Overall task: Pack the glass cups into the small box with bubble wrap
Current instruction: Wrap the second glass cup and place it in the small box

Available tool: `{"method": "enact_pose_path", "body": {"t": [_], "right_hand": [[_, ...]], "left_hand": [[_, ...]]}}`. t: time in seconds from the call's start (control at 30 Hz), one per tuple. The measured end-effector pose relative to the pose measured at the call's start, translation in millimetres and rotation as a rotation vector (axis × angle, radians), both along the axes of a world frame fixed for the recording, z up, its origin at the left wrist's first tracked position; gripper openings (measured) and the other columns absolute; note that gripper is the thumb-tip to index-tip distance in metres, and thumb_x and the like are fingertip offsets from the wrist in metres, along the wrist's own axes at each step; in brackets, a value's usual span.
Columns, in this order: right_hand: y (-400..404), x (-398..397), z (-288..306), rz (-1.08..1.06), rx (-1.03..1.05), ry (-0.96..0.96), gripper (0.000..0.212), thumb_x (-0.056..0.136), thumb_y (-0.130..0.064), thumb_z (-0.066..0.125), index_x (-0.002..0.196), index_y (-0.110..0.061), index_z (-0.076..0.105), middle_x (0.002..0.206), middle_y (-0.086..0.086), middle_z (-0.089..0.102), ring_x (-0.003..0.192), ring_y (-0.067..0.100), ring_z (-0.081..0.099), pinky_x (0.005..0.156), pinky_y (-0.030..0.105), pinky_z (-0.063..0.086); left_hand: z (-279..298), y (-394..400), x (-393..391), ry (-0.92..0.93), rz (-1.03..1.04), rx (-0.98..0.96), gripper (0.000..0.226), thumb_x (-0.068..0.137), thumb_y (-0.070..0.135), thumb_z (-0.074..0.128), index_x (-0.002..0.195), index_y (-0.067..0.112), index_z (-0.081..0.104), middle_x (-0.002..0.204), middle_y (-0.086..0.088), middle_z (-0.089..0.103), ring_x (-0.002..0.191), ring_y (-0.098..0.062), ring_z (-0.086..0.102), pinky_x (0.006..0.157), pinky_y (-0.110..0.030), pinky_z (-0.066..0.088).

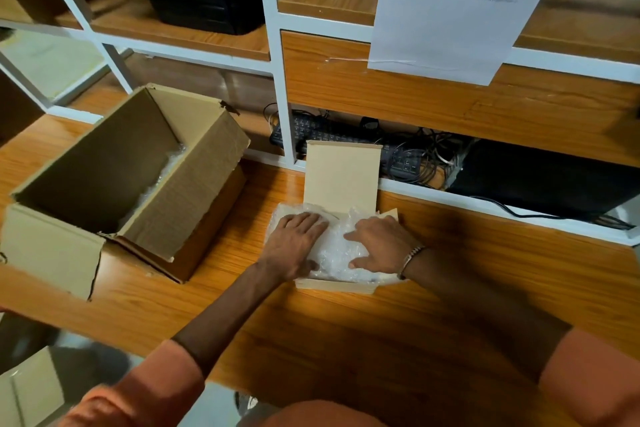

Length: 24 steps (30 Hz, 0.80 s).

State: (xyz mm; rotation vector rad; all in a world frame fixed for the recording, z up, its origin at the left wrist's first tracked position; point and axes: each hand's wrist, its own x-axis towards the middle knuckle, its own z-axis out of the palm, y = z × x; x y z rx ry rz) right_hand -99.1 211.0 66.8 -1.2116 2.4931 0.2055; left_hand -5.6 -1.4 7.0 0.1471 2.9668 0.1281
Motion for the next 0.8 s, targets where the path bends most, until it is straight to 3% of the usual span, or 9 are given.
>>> {"method": "enact_pose_path", "body": {"t": [0.17,0.3,0.47,0.57,0.63,0.8], "right_hand": [[-5,23,-7,0.076,0.02,0.062,0.045,0.103,-0.043,0.064,0.144,-0.025,0.06,0.147,0.013,0.055,0.129,0.03,0.057,0.103,0.044,0.048],[-7,34,-27,0.022,0.043,-0.035,0.069,0.1,-0.017,0.07,0.161,-0.018,0.038,0.172,0.026,0.017,0.152,0.038,0.038,0.116,0.046,0.046],[1,16,-31,-0.043,0.015,-0.177,0.066,0.105,-0.026,0.063,0.164,-0.03,0.034,0.176,0.021,0.008,0.151,0.037,0.043,0.122,0.045,0.041],[6,21,-38,-0.02,0.006,-0.146,0.066,0.108,-0.028,0.056,0.167,-0.027,0.024,0.176,0.021,0.002,0.16,0.037,0.025,0.124,0.049,0.038],[10,28,-41,-0.074,-0.063,-0.119,0.071,0.106,-0.028,0.06,0.167,-0.029,0.024,0.177,0.016,0.005,0.163,0.032,0.017,0.127,0.047,0.034],[19,34,-39,-0.319,-0.142,0.102,0.088,0.089,-0.036,0.077,0.162,-0.024,0.03,0.16,0.01,0.038,0.147,0.032,0.033,0.12,0.044,0.034]], "left_hand": [[-2,2,-6,-0.082,0.002,-0.026,0.111,0.088,0.049,0.081,0.171,0.019,0.013,0.178,-0.009,0.015,0.161,-0.029,0.023,0.124,-0.049,0.023],[-4,0,-17,-0.112,-0.017,-0.022,0.113,0.081,0.051,0.086,0.168,0.023,0.02,0.171,-0.01,0.027,0.152,-0.033,0.037,0.117,-0.053,0.03],[2,-2,-36,-0.231,-0.016,-0.076,0.122,0.078,0.059,0.087,0.17,0.033,0.011,0.16,-0.013,0.029,0.146,-0.033,0.036,0.117,-0.053,0.03],[8,4,-43,-0.262,-0.032,-0.144,0.124,0.077,0.063,0.085,0.17,0.036,0.008,0.155,-0.014,0.03,0.141,-0.034,0.039,0.116,-0.052,0.031],[7,7,-44,-0.267,-0.028,-0.16,0.124,0.078,0.062,0.085,0.17,0.035,0.006,0.157,-0.014,0.03,0.141,-0.034,0.038,0.116,-0.052,0.03],[3,10,-37,-0.182,-0.023,-0.143,0.126,0.076,0.055,0.089,0.17,0.032,0.008,0.164,-0.012,0.029,0.147,-0.034,0.035,0.118,-0.053,0.029]]}}
